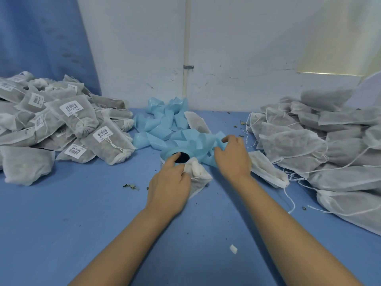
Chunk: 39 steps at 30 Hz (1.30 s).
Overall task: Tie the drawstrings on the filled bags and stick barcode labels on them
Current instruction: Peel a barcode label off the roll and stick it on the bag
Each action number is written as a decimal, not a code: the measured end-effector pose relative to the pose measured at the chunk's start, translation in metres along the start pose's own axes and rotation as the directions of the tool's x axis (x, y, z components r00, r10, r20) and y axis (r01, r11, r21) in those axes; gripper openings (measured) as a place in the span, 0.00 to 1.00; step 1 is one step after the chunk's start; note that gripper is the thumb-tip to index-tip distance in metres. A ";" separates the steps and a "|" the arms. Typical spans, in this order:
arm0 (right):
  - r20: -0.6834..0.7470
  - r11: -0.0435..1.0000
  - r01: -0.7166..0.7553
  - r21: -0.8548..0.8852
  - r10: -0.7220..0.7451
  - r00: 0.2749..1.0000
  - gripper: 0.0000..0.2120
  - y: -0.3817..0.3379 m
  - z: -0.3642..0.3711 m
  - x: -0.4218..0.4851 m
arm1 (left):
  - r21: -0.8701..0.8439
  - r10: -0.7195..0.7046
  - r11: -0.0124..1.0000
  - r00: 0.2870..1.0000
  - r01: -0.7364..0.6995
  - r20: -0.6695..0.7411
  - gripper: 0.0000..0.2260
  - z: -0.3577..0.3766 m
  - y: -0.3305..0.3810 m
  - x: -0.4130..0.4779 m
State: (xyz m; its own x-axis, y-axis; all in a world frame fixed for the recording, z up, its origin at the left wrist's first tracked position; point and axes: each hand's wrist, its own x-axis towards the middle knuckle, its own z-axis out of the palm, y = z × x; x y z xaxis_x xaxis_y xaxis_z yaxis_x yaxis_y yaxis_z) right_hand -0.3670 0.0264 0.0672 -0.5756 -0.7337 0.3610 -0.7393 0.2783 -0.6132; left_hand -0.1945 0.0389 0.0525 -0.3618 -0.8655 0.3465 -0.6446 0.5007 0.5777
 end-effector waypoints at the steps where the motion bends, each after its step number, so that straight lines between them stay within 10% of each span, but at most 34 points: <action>1: 0.059 0.998 -0.037 -0.044 0.040 0.997 0.09 -0.002 0.000 0.000 | 0.012 -0.017 1.000 1.000 0.017 0.013 0.12 0.000 0.000 0.002; 11: 0.487 0.978 -0.180 0.108 0.106 0.867 0.11 -0.018 0.011 0.021 | 0.117 0.143 0.982 0.987 -0.150 0.067 0.10 -0.014 -0.015 0.013; 17: 0.331 0.795 -0.107 0.597 -0.122 0.936 0.35 -0.024 0.022 0.029 | -0.188 0.069 0.977 0.980 -0.105 -0.187 0.15 -0.024 -0.018 0.021; 21: 0.515 0.931 -0.003 0.365 -0.200 0.834 0.30 -0.025 0.026 0.034 | -0.165 0.077 0.981 0.988 -0.099 -0.138 0.13 -0.020 -0.022 0.016; 31: 0.073 0.784 -0.128 0.608 0.105 0.992 0.13 -0.020 0.011 0.024 | -0.051 0.137 0.988 0.984 -0.144 -0.116 0.19 -0.008 -0.022 0.015; 39: 0.221 0.937 0.261 0.232 -0.312 0.924 0.13 -0.013 0.020 0.020 | 0.054 0.121 0.991 0.993 -0.120 -0.009 0.10 -0.007 -0.022 0.013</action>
State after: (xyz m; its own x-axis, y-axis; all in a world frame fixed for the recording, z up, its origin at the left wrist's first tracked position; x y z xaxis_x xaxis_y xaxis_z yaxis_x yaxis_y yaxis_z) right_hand -0.3617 -0.0048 0.0681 -0.2243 -0.9016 0.3698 -0.7616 -0.0745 -0.6437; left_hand -0.1803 0.0165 0.0500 -0.4308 -0.7987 0.4202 -0.6322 0.5993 0.4911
